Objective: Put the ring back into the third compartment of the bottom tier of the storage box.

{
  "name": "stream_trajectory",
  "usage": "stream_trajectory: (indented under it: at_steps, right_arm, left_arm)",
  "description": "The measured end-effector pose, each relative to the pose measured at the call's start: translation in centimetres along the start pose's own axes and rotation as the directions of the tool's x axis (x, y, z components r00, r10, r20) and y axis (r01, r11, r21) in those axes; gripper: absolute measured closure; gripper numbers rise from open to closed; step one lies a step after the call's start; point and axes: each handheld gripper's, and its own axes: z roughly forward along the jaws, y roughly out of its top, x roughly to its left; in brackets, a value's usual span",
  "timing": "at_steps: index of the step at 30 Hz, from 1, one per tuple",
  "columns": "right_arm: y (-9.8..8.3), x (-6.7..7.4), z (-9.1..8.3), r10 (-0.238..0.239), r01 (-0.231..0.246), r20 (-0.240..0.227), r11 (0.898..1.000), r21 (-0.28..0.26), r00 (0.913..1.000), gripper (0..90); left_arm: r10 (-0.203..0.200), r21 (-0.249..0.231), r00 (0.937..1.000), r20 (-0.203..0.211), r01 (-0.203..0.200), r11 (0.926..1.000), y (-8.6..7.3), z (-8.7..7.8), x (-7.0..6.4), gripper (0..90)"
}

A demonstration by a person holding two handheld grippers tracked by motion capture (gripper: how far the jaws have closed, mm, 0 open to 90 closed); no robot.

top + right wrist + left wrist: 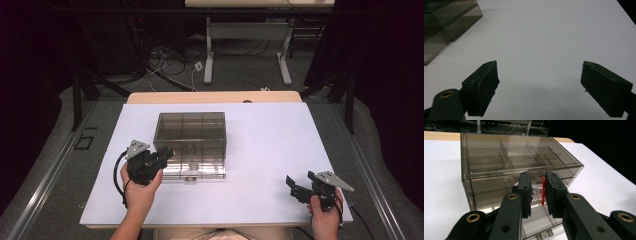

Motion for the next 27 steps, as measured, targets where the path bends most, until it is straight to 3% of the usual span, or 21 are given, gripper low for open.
stream_trajectory:
  at_steps: [27]
  right_arm:
    - [0.0,0.0,0.0,0.001,-0.001,0.0,1.0,0.003,1.0,13.9]
  left_arm:
    - [0.036,0.029,0.998,0.052,-0.037,0.9989,0.0,2.4,-2.2,75.5]
